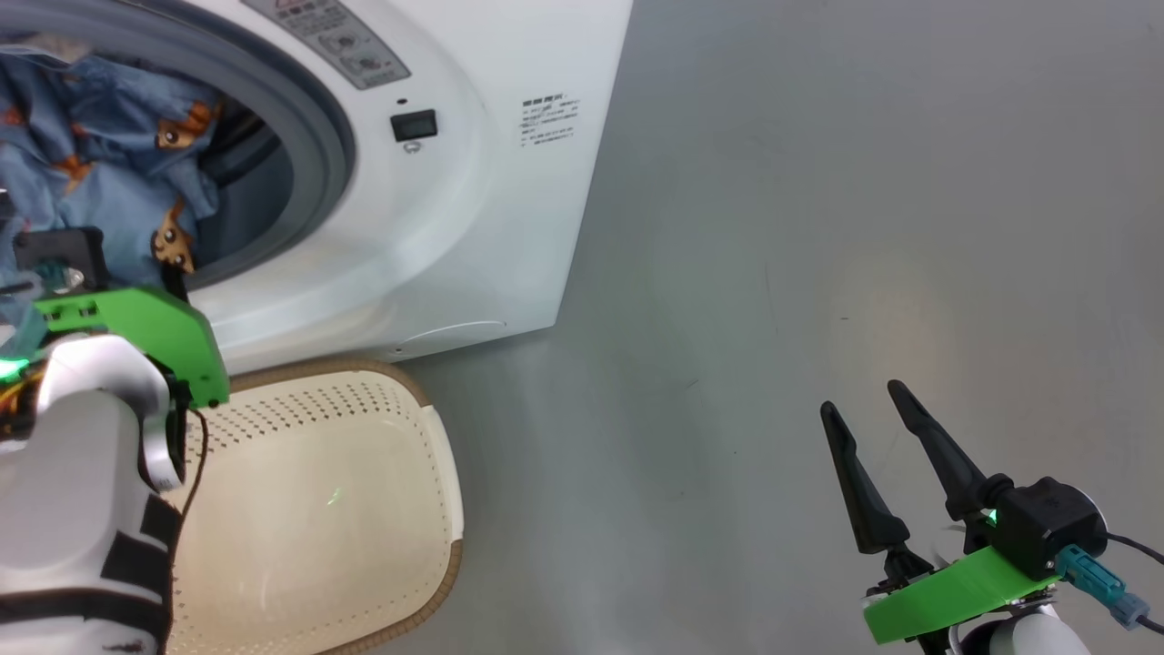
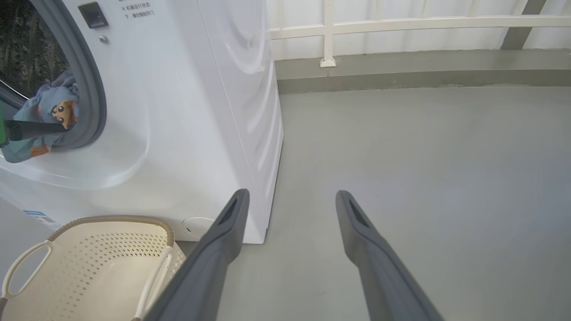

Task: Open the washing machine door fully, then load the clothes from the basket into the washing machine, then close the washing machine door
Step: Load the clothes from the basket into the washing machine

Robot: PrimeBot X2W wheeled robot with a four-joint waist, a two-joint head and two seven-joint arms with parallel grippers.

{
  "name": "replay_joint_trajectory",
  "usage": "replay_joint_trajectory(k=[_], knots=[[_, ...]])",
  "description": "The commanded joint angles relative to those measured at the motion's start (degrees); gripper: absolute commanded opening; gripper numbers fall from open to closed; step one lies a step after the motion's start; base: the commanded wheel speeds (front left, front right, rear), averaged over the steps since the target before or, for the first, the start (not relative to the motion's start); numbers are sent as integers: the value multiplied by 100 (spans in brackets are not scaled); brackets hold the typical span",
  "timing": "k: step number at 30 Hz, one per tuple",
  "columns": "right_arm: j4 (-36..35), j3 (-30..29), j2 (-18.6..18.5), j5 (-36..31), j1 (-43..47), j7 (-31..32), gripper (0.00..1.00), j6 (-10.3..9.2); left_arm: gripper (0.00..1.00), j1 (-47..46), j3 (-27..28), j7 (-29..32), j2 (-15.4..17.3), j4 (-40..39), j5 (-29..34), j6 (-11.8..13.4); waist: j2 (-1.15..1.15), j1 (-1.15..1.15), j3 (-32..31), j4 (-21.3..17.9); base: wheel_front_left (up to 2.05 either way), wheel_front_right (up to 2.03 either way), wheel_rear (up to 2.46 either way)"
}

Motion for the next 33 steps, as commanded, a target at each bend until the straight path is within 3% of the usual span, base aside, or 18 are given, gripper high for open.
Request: replay_joint_trajectory(k=[1,8,10,12,13,15,16,33], knots=[[-107,148,-85,52,20,-27,100,8,100,-206,133,-27,253,-54,13,-23,0,0,-15,-20,0,0,0],[-106,146,-124,62,88,-27,100,8,100,-506,90,-205,231,540,-47,-90,0,0,-58,-86,0,0,0],[-110,134,-142,63,104,-27,100,8,78,-567,80,-283,227,699,-64,-110,0,0,-58,-97,0,0,0],[-118,124,-161,64,112,-27,100,8,46,-625,65,-356,217,854,-72,-116,0,0,-52,-109,0,0,0],[-123,119,-169,62,115,-27,100,8,39,-665,56,-392,215,930,-76,-123,0,0,-46,-114,0,0,0],[-134,114,-183,60,119,-27,100,8,3,-750,43,-472,212,1077,-85,-135,0,0,-31,-124,0,0,0],[-137,110,-189,58,122,-27,100,8,0,-792,38,-516,202,1142,-92,-136,0,0,-24,-128,0,0,0],[-160,173,-237,61,81,-27,100,8,0,-1965,307,-1979,301,1956,-417,-78,0,0,250,-304,0,0,0]])
